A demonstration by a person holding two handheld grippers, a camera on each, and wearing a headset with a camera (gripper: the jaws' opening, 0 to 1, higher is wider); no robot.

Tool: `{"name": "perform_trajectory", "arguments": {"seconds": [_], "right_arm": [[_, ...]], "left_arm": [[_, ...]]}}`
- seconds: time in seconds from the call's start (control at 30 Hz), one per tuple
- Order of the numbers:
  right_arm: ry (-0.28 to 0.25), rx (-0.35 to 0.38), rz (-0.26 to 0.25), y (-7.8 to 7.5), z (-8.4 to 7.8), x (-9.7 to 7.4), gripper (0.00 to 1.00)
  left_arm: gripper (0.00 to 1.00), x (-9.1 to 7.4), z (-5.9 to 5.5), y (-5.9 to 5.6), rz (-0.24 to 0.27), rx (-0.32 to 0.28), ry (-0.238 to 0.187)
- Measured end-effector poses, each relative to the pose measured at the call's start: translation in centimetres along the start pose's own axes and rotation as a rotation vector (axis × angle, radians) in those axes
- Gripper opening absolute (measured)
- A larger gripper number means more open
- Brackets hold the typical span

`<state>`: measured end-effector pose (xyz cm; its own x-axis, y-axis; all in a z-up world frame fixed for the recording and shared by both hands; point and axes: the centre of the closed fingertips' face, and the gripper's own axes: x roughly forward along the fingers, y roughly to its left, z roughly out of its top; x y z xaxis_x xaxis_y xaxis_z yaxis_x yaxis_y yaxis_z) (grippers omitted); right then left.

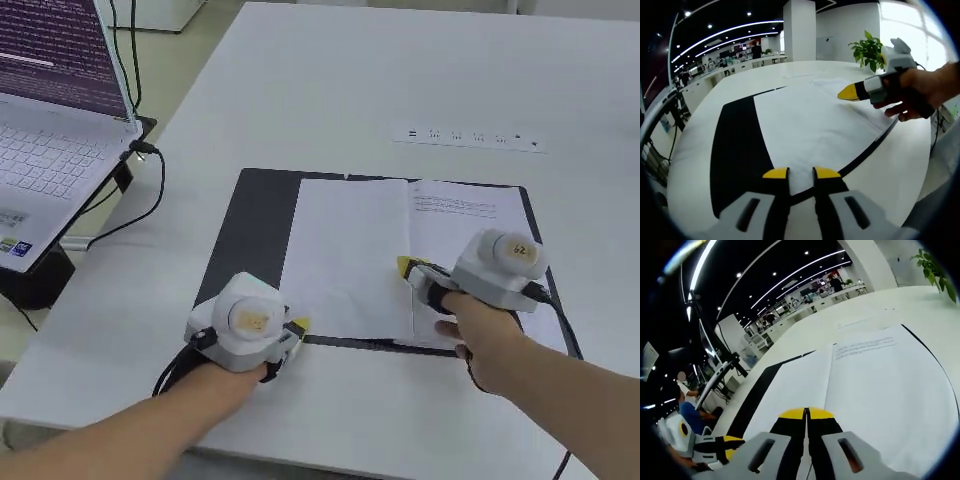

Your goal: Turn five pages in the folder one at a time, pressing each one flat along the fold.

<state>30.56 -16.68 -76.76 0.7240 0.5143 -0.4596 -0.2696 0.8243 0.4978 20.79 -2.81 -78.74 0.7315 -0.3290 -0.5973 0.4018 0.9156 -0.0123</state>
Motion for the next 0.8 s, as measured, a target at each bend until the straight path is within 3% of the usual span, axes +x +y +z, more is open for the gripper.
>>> {"name": "perform_trajectory", "arguments": {"seconds": [0.27,0.6,0.8], "right_arm": [[0.015,0.0,-0.003,-0.3,0.1,0.8,0.0],[-0.019,0.025,0.013,0.1,1.9,2.1,0.0],[-0.038,0.066,-0.009,-0.8,3.1,2.9,0.0]], "left_arm": [[0.16,0.2,-0.1,0.1,0.02,-0.008,-0.024],[0.16,0.7,-0.3,0.2,0.021,-0.004,-0.038],[0.16,0.7,-0.2,0.2,0.024,-0.004,-0.043]]}}
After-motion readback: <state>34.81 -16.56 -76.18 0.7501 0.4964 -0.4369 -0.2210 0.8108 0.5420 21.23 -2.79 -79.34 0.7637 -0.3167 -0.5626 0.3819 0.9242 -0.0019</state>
